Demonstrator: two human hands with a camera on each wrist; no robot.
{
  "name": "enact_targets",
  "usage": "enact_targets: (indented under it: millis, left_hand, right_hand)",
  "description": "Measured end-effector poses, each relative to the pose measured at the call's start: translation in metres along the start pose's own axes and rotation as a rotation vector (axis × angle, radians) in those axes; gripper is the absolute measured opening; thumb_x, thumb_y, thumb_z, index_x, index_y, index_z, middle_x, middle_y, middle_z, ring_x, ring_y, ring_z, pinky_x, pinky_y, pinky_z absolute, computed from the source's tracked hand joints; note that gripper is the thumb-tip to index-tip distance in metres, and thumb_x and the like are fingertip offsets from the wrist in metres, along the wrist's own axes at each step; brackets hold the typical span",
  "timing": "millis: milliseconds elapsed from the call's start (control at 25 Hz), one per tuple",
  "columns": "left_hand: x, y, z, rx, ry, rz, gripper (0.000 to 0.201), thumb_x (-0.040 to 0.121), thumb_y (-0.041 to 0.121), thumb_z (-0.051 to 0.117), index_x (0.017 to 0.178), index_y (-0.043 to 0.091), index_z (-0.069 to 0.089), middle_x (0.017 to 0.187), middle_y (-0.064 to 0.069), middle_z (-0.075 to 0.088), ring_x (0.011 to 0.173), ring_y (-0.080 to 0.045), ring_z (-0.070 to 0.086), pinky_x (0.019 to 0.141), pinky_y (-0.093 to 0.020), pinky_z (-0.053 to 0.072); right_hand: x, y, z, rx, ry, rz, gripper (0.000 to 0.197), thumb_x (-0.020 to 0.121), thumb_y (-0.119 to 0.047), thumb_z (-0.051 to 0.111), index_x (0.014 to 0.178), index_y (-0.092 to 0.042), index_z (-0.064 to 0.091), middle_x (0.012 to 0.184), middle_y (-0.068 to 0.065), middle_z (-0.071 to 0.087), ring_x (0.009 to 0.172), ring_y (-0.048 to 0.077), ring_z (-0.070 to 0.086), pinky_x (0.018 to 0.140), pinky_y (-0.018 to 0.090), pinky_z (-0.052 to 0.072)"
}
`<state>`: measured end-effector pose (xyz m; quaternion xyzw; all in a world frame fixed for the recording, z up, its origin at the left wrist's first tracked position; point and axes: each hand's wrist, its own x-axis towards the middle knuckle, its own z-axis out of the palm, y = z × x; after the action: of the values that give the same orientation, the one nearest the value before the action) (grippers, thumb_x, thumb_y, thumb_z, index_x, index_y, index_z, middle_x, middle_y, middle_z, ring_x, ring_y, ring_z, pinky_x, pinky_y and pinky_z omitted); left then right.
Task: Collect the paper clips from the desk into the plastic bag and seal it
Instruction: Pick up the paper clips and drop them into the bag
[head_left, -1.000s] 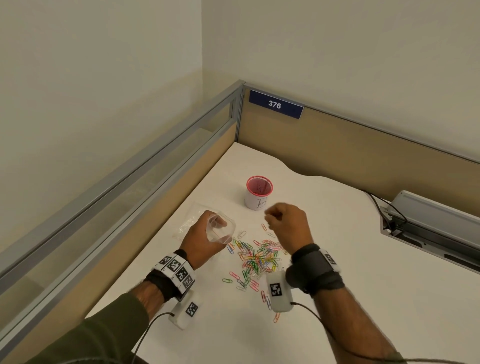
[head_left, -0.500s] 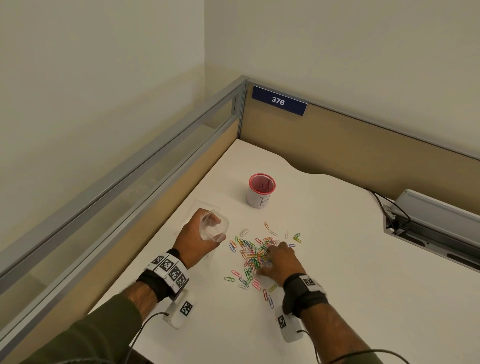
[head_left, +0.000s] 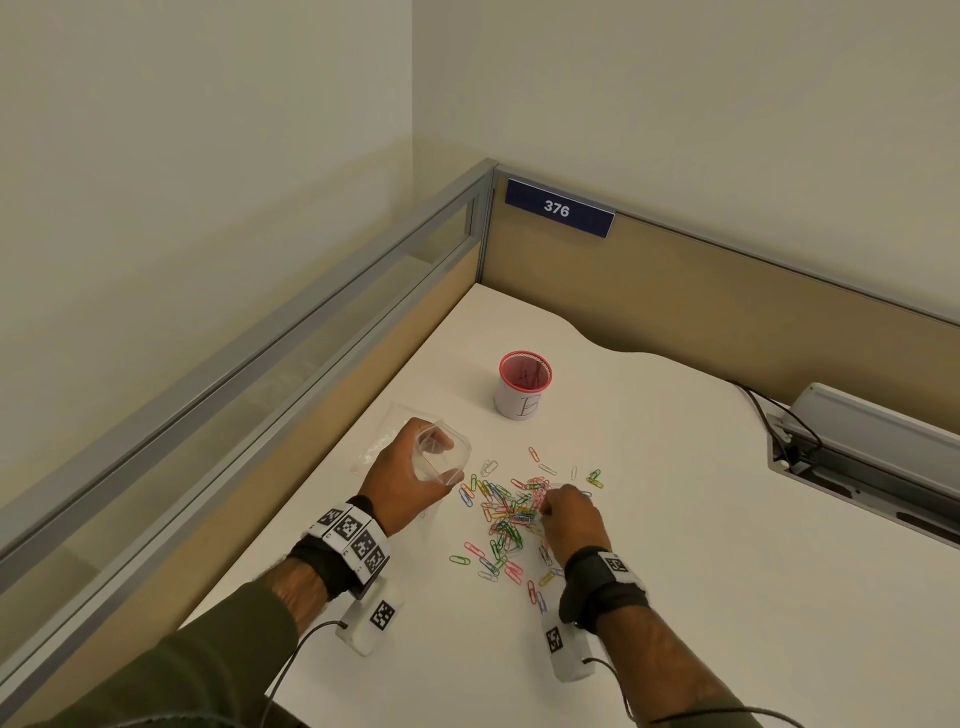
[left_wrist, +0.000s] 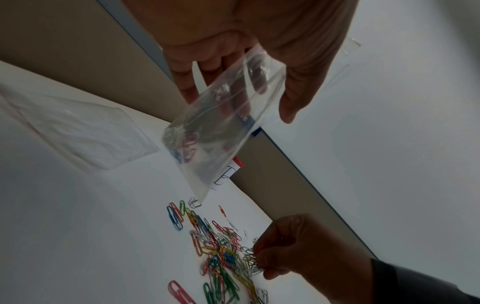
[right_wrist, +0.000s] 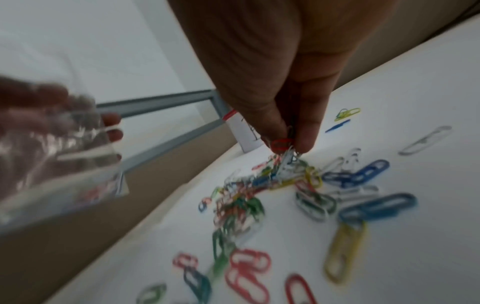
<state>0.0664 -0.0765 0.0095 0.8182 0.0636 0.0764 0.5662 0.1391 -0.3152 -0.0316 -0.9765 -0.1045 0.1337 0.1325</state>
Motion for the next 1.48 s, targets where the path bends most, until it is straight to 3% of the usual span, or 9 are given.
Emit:
enact_targets:
  millis: [360, 560, 760, 920, 1040, 1120, 1240, 1320, 1480]
  left_hand:
    - [0.009, 0.003, 0.006, 0.021, -0.021, 0.015, 0.042, 0.075, 0.028, 0.081, 0.108, 0.02, 0.057, 0.112, 0.002, 0.065, 0.113, -0.016, 0.062, 0.101, -0.033, 0.049]
    - [0.012, 0.006, 0.011, 0.047, -0.044, -0.007, 0.04, 0.076, 0.026, 0.082, 0.107, 0.023, 0.056, 0.113, 0.004, 0.064, 0.114, -0.016, 0.061, 0.101, -0.033, 0.048]
    - [0.015, 0.009, 0.018, 0.079, -0.067, -0.015, 0.046, 0.077, 0.026, 0.084, 0.111, 0.031, 0.052, 0.109, 0.01, 0.063, 0.107, -0.01, 0.062, 0.088, -0.021, 0.049]
    - [0.022, 0.0, 0.022, 0.089, -0.09, -0.055, 0.049, 0.069, 0.06, 0.078, 0.103, 0.034, 0.053, 0.091, 0.015, 0.064, 0.086, 0.004, 0.066, 0.078, -0.023, 0.056]
    - [0.017, 0.006, 0.019, 0.107, -0.052, -0.048, 0.043, 0.077, 0.031, 0.082, 0.104, 0.036, 0.049, 0.097, 0.02, 0.06, 0.097, -0.003, 0.065, 0.079, -0.011, 0.046]
    - [0.011, 0.006, 0.014, 0.078, -0.042, -0.018, 0.042, 0.079, 0.021, 0.082, 0.104, 0.036, 0.051, 0.104, 0.014, 0.063, 0.108, -0.008, 0.062, 0.089, -0.017, 0.046]
    - [0.007, 0.001, 0.008, 0.014, -0.016, -0.005, 0.04, 0.077, 0.019, 0.083, 0.106, 0.023, 0.056, 0.109, 0.005, 0.066, 0.111, -0.013, 0.062, 0.098, -0.024, 0.046]
    - [0.007, -0.003, 0.003, 0.002, -0.008, -0.002, 0.042, 0.076, 0.019, 0.084, 0.107, 0.021, 0.056, 0.11, 0.004, 0.067, 0.111, -0.015, 0.063, 0.098, -0.023, 0.045]
    - [0.008, -0.004, -0.009, -0.005, 0.007, -0.003, 0.044, 0.073, 0.026, 0.084, 0.107, 0.02, 0.057, 0.111, 0.003, 0.068, 0.11, -0.014, 0.064, 0.097, -0.023, 0.047]
  right_hand:
    - [-0.013, 0.004, -0.073, 0.58, 0.176, 0.071, 0.012, 0.082, -0.004, 0.07, 0.073, -0.013, 0.07, 0.074, 0.007, 0.072, 0.07, 0.023, 0.068, 0.076, 0.04, 0.06]
    - [-0.031, -0.048, -0.126, 0.738, 0.183, -0.134, 0.005, 0.083, -0.009, 0.07, 0.084, -0.012, 0.074, 0.077, 0.002, 0.073, 0.069, 0.014, 0.07, 0.07, 0.023, 0.06]
    - [-0.04, -0.105, -0.134, 0.652, 0.108, -0.295, 0.006, 0.085, -0.011, 0.069, 0.088, -0.013, 0.073, 0.082, 0.001, 0.072, 0.072, 0.012, 0.068, 0.072, 0.021, 0.058]
    - [-0.037, -0.125, -0.117, 0.369, 0.094, -0.351, 0.01, 0.086, -0.013, 0.065, 0.091, -0.013, 0.073, 0.091, 0.002, 0.071, 0.079, 0.014, 0.064, 0.075, 0.025, 0.055]
    - [-0.04, -0.129, -0.118, 0.37, 0.107, -0.376, 0.012, 0.088, -0.018, 0.064, 0.095, -0.014, 0.072, 0.094, 0.0, 0.071, 0.081, 0.013, 0.064, 0.076, 0.026, 0.056]
    - [-0.042, -0.125, -0.126, 0.47, 0.157, -0.384, 0.012, 0.09, -0.015, 0.062, 0.098, -0.013, 0.071, 0.093, -0.001, 0.07, 0.08, 0.012, 0.065, 0.077, 0.023, 0.055]
    - [-0.028, -0.09, -0.129, 0.572, 0.243, -0.319, 0.014, 0.09, -0.009, 0.059, 0.097, -0.013, 0.071, 0.087, -0.002, 0.069, 0.076, 0.013, 0.066, 0.072, 0.023, 0.056]
    - [-0.004, -0.042, -0.112, 0.463, 0.253, -0.178, 0.015, 0.089, -0.009, 0.059, 0.096, -0.014, 0.071, 0.092, 0.001, 0.071, 0.079, 0.017, 0.066, 0.077, 0.029, 0.056]
    - [0.033, 0.055, -0.058, 0.11, 0.042, 0.192, 0.029, 0.089, -0.009, 0.056, 0.117, -0.013, 0.064, 0.126, 0.011, 0.061, 0.114, 0.028, 0.058, 0.101, 0.037, 0.045]
